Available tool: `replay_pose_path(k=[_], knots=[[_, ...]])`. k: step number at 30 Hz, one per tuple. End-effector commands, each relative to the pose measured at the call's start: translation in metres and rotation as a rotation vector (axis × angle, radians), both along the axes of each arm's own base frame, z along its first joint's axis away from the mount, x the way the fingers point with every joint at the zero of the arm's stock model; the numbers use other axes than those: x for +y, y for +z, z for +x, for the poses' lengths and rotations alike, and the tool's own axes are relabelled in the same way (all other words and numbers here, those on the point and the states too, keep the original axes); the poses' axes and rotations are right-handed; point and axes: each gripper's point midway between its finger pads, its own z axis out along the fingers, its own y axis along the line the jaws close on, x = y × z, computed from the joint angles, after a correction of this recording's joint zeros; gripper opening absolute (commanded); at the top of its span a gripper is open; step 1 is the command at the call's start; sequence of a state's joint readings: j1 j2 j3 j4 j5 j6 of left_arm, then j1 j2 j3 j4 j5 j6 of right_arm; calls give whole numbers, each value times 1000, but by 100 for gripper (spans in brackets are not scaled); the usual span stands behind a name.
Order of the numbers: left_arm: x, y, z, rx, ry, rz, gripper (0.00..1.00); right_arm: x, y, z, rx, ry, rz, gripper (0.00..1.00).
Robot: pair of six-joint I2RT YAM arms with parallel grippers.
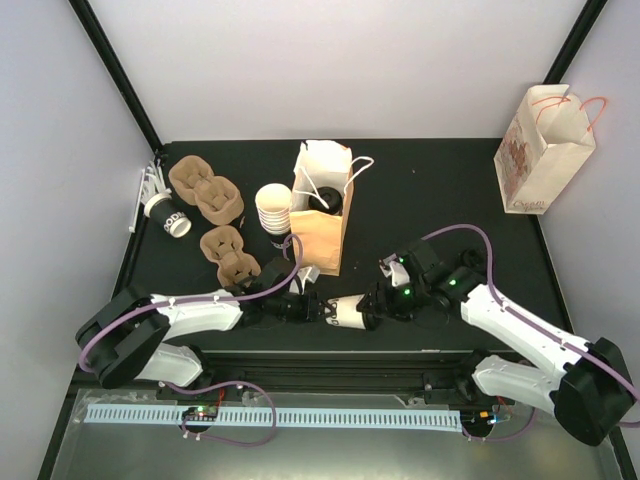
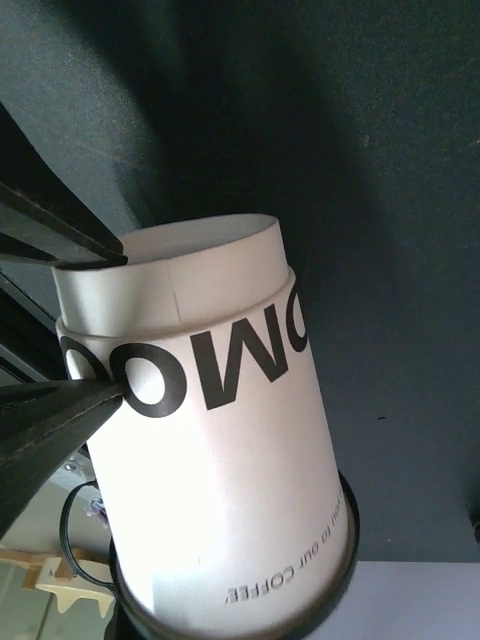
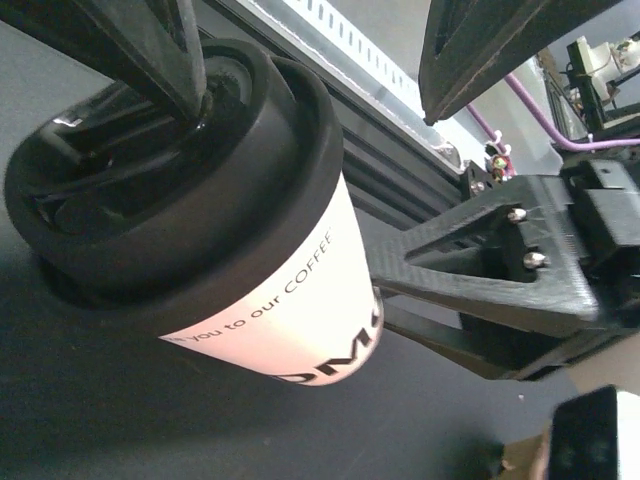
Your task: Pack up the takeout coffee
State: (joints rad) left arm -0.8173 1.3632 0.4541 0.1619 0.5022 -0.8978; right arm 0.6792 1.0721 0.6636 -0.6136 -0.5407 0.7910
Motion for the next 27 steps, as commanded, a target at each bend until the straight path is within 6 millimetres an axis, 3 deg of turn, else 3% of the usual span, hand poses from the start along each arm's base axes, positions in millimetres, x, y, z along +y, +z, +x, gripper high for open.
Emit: replay_pose_path(k=[1,9,19,23,27], knots=[[-3,-4,-15,64,-48,7,34,34,61,8,-127,90,203,61],[3,-9,-12,67,-23,56,38,40,68,8,-126,108,200,61],[2,-15,-9,64,-18,61,37,41,54,13,-119,137,65,57],[4,-4,-7,23,-20,46,41,13,58,30,-214,54,-102,68],[0,16,-7,-33,-47,-3,48,-31,35,35,-224,-19,-334,73]])
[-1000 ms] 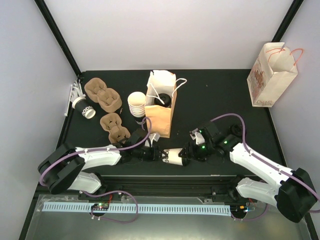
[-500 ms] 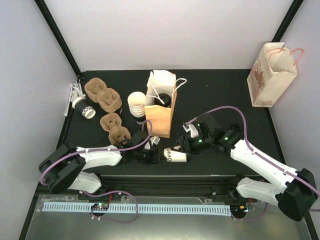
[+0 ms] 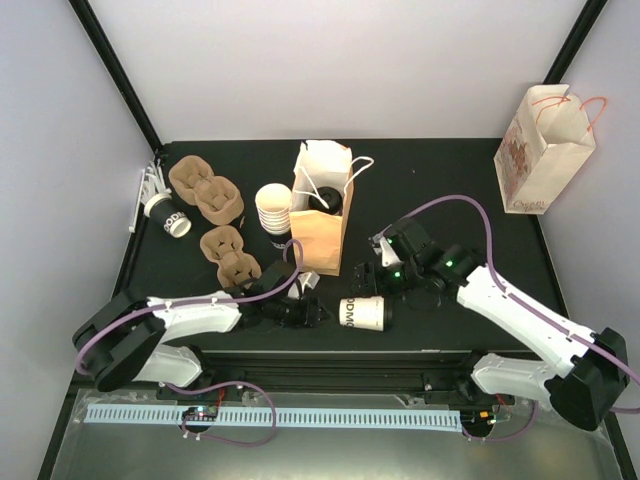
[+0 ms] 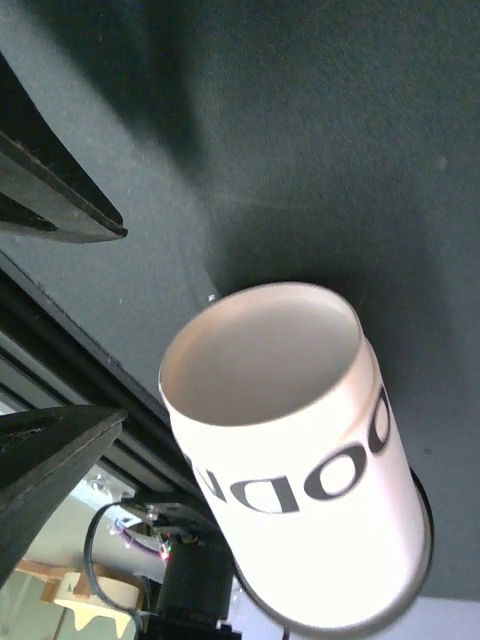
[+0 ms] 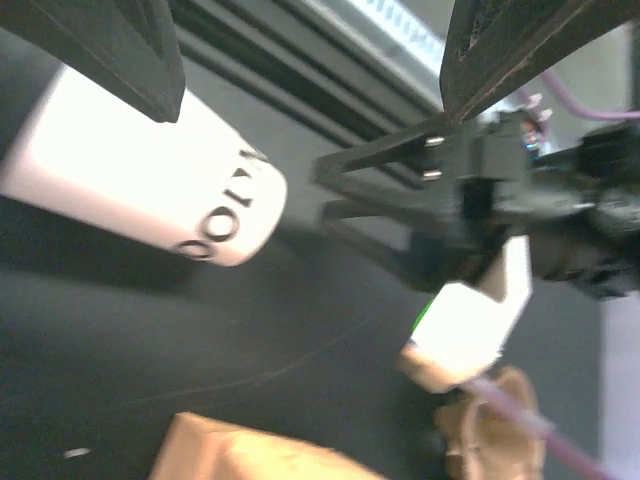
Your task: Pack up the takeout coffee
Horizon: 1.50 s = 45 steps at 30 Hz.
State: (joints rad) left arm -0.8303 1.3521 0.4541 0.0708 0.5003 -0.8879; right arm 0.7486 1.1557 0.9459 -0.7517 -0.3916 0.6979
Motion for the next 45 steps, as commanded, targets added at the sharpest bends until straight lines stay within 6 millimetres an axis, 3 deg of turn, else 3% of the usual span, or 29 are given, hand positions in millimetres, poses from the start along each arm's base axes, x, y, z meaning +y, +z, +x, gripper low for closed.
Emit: replay_pose_path(k=[1,5,9,12,15,17,21,27,41,45], knots=[[-12,32,5,-87,-43,-85,49,-62,-29,3,-48,-113,-301,77],[-26,44,2,-145,-115,-118,55,-80,-47,-11,-41,-135,-333,93],[-33,55,5,-310,-211,-86,63,-62,-62,-22,12,-90,-215,95],[-29,71,6,-592,-340,16,67,-60,-63,-19,2,-124,-193,95],[-27,87,5,-833,-437,60,94,-66,-54,-11,-47,-176,-180,98],[-31,90,0,-936,-527,64,99,-72,-49,-7,-61,-204,-165,98],[-40,75,-15,-1057,-783,120,99,-83,-44,-5,-51,-227,-134,98],[-43,33,-12,-1055,-1032,327,99,-94,-36,-9,-43,-226,-80,98],[-62,3,10,-1096,-1080,431,99,-93,-35,-24,-33,-179,-31,98],[-67,2,11,-1107,-1079,416,94,-95,-33,-24,-46,-183,-29,98]])
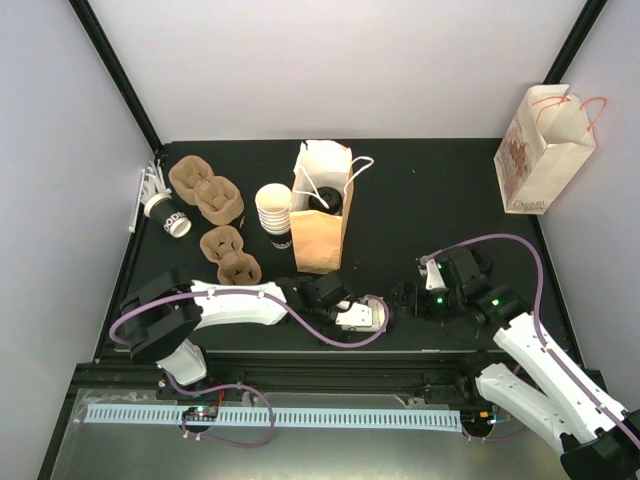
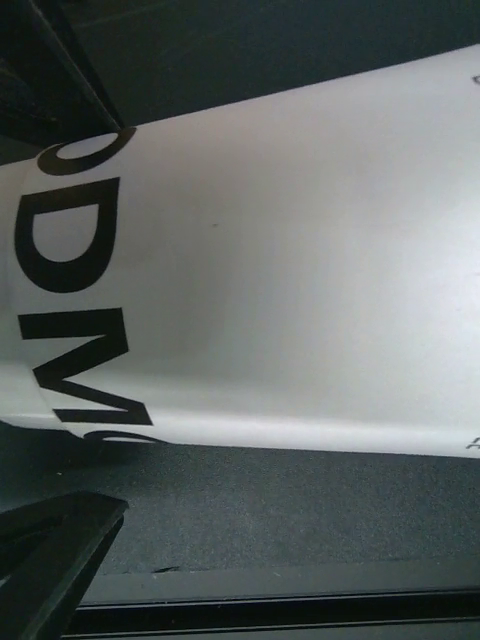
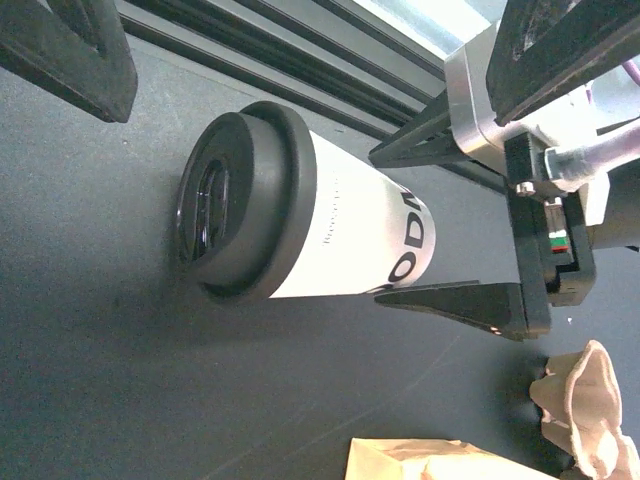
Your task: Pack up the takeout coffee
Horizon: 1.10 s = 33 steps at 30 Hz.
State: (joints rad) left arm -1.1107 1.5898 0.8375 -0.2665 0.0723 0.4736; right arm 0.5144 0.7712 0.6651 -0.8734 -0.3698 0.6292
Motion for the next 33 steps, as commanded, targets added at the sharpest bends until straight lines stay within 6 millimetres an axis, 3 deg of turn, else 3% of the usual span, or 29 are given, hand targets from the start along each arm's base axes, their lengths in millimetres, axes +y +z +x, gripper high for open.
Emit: replay_pose_path(k=[1,4,10,15,23,33], knots=[[-15,7,7,-51,-34,-31,91,-1,2,-3,-8,12,9,98],[-13,2,12,-66,-33,-10,80,0,4,-1,-9,15,9,98],[-19,9,14,-59,-10,-72,79,2,7,3,-8,22,4,97],[-18,19,18,-73,17,-122,72,2,12,7,-20,25,-8,97],[-13,41,11,-49,69,-263,61,-12,49,15,-105,14,-55,97],[-6,63,5,-28,130,-403,60,-9,87,14,-159,76,-39,98]])
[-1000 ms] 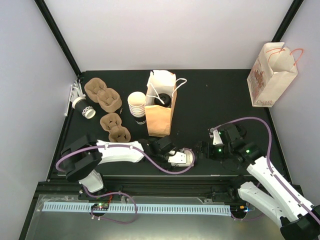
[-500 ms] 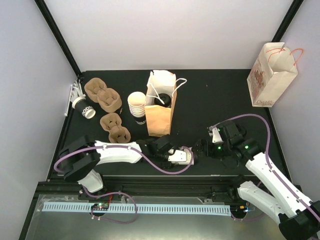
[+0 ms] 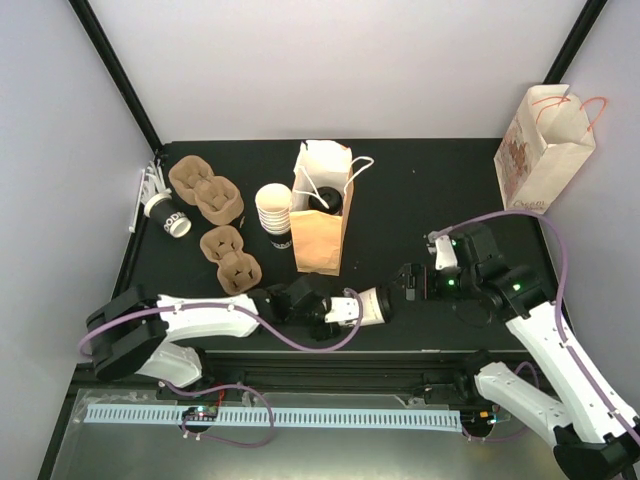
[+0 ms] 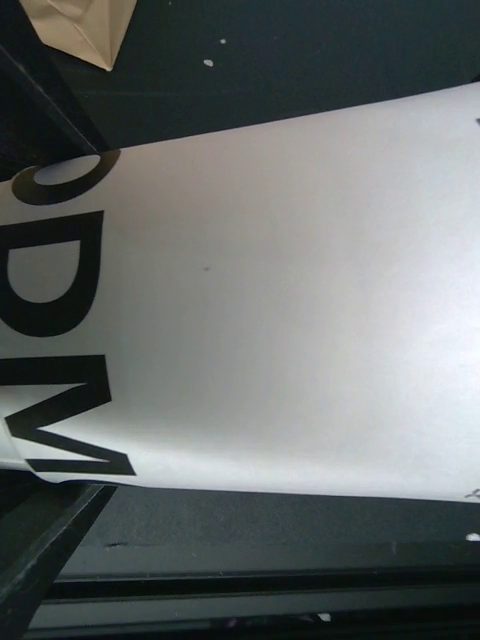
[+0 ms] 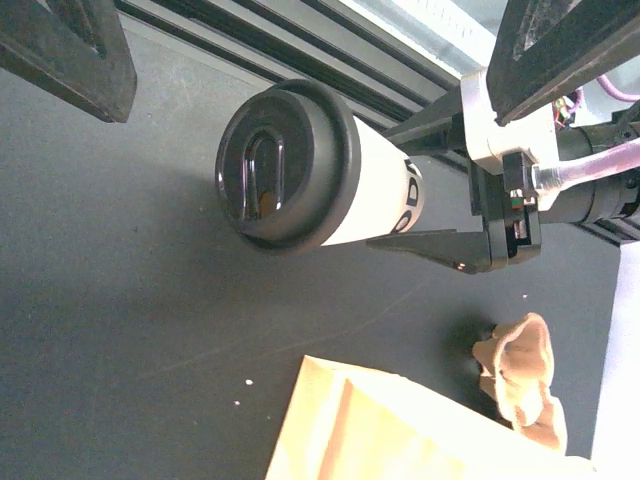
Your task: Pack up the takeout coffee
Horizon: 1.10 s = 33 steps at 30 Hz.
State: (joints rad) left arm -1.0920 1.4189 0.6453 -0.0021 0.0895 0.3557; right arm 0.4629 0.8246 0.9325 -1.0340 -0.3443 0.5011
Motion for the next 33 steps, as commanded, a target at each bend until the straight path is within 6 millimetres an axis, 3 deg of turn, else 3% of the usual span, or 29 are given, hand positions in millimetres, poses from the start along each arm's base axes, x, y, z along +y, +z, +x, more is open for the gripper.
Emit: replay_pose_path(k=[1,5,12,15,21,25,30,33], knots=[[-7,40,2,-7,36,-184,60,0,24,-5,-29,54,-5,99],[-2,66,-1,-29,57,-310,59,9,47,-16,-30,107,64,100],[3,101,-9,-73,35,-488,59,37,58,-37,64,254,226,100],[3,106,-9,-83,33,-504,59,46,58,-42,109,282,285,100],[3,108,-8,-96,27,-510,59,48,35,-38,183,250,278,100],[2,106,-10,-92,16,-508,59,53,35,-36,186,251,312,100],[1,106,-14,-87,-6,-506,59,54,35,-29,175,233,303,87],[1,105,-15,-85,-12,-501,58,54,35,-26,169,223,293,87]])
